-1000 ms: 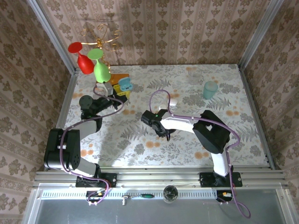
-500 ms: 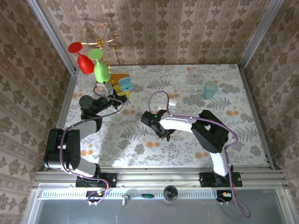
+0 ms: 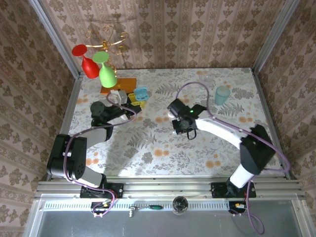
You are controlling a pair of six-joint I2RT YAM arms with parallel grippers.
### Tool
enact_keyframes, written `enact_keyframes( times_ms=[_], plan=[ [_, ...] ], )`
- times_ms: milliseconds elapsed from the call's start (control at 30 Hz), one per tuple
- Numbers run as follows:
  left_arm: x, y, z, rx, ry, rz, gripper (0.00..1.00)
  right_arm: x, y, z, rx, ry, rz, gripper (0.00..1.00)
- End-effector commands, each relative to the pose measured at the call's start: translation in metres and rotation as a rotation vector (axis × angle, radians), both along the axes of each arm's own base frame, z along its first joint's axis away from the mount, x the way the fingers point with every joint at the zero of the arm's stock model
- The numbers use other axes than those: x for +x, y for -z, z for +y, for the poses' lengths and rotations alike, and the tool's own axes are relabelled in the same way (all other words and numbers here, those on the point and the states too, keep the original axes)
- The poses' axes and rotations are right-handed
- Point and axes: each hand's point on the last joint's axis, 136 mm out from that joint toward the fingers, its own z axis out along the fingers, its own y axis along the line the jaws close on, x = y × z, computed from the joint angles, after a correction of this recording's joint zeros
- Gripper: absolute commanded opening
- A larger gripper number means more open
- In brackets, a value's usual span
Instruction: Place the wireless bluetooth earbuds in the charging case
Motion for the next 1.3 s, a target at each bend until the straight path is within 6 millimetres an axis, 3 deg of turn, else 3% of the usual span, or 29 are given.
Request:
enact_keyframes(
  times_ms=[0,233,433,600,733,1267],
  plan=[
    [-0.009,-0.001,-0.015,0.005,0.069,-0.029,0.27,-0.013,-0.039,0.028,0.259,-0.099,0.009,0.21],
    [-0.025,0.002,-0.033,0.011,0.153,-0.017,0.27,-0.028,-0.122,0.044,0.507,-0.225,-0.074,0.22],
    [-0.036,0.005,-0.043,0.019,0.211,-0.008,0.27,-0.030,-0.160,0.059,0.614,-0.285,-0.116,0.21],
    [-0.047,0.007,-0.055,0.027,0.274,-0.002,0.27,-0.025,-0.180,0.068,0.645,-0.322,-0.146,0.21],
    [-0.056,0.006,-0.063,0.031,0.319,-0.011,0.27,-0.021,-0.193,0.074,0.655,-0.351,-0.170,0.21],
    [-0.079,-0.001,-0.071,0.036,0.407,-0.033,0.26,-0.005,-0.173,0.080,0.610,-0.330,-0.144,0.20]
  ],
)
